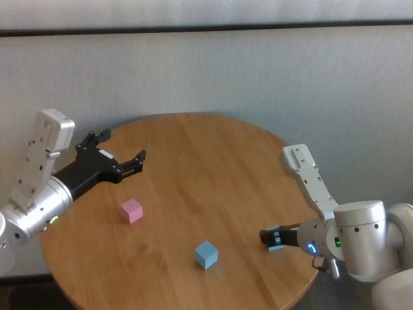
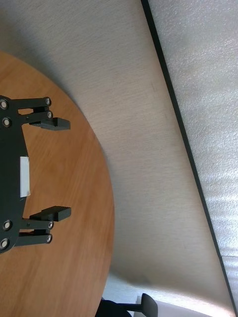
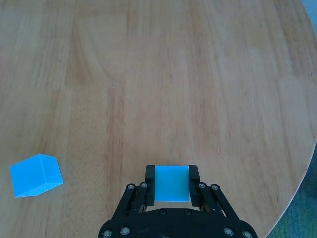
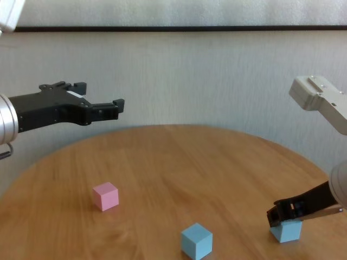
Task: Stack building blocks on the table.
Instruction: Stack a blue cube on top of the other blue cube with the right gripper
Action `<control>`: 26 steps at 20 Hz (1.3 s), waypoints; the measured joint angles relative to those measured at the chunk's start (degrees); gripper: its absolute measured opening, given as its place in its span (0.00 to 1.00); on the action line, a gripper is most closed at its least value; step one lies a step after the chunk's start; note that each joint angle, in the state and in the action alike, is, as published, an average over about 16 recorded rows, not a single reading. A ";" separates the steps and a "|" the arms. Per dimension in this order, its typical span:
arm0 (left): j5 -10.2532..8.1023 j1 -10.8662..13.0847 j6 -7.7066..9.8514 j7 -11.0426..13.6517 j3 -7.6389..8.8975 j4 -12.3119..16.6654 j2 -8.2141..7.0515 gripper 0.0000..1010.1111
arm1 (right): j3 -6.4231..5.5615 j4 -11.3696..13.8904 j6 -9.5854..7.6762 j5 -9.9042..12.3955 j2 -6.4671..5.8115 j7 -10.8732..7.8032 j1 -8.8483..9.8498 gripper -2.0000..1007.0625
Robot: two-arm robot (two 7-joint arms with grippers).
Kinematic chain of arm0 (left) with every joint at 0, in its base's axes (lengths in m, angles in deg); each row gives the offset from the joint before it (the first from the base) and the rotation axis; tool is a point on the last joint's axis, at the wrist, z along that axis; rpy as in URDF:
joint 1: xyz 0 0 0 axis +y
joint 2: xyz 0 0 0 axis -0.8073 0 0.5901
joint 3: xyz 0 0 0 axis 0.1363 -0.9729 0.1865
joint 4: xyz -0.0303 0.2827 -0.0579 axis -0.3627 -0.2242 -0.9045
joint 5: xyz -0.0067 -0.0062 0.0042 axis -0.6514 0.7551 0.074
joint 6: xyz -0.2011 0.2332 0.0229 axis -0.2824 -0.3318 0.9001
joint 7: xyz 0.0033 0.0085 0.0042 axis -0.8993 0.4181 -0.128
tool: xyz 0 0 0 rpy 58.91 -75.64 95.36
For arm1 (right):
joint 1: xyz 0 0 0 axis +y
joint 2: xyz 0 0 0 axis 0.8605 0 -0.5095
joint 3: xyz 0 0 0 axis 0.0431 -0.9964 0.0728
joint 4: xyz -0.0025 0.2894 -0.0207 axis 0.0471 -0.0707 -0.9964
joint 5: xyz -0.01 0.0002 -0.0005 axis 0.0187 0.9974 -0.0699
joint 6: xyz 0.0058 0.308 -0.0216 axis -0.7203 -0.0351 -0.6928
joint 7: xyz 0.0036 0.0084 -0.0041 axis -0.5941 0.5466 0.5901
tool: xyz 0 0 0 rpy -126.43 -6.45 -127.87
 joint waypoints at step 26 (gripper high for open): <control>0.00 0.00 0.00 0.00 0.00 0.00 0.00 0.99 | 10.20 -3.03 16.01 0.97 -9.12 -21.29 -6.91 0.37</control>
